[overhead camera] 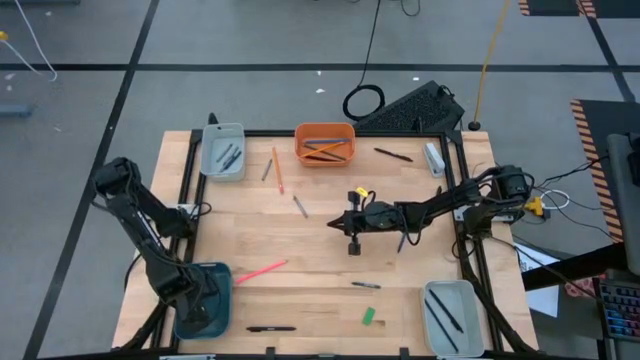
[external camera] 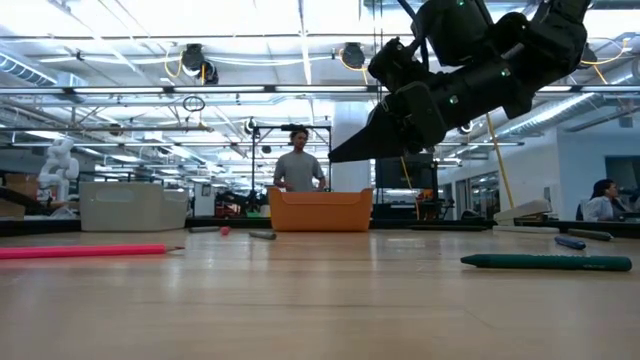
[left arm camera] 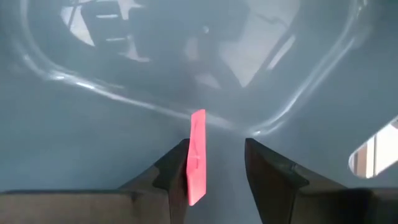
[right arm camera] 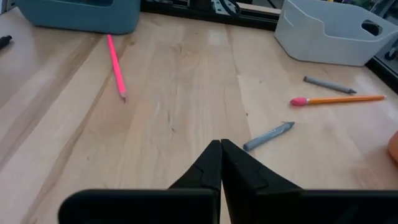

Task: Sort crayons/erasers/pens/pencils in bins
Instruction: Put the pink eraser into the blue bin

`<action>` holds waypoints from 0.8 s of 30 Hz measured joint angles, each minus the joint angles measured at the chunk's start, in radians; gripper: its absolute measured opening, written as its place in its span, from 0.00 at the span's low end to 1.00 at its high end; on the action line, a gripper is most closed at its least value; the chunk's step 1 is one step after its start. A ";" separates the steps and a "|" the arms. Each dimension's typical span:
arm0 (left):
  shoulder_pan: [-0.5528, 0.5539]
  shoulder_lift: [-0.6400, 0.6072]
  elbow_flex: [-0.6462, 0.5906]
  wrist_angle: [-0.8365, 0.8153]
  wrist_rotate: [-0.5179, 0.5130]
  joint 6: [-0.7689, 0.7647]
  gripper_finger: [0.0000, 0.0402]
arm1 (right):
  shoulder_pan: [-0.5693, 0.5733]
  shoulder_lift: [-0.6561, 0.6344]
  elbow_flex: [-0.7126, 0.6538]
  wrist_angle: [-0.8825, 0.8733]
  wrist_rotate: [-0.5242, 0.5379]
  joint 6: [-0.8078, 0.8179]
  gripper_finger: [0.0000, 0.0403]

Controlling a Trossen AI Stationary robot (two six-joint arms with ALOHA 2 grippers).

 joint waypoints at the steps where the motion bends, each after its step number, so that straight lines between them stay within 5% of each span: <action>1: 0.000 -0.011 0.000 -0.011 0.000 0.004 0.37 | 0.006 0.000 0.000 0.000 0.012 -0.002 0.00; 11: 0.057 -0.074 0.000 -0.068 0.002 -0.007 0.40 | 0.040 0.000 0.000 -0.022 0.076 -0.045 0.00; 24: 0.159 -0.074 0.000 -0.061 0.024 0.148 0.70 | 0.041 0.000 -0.026 -0.027 0.076 -0.052 0.00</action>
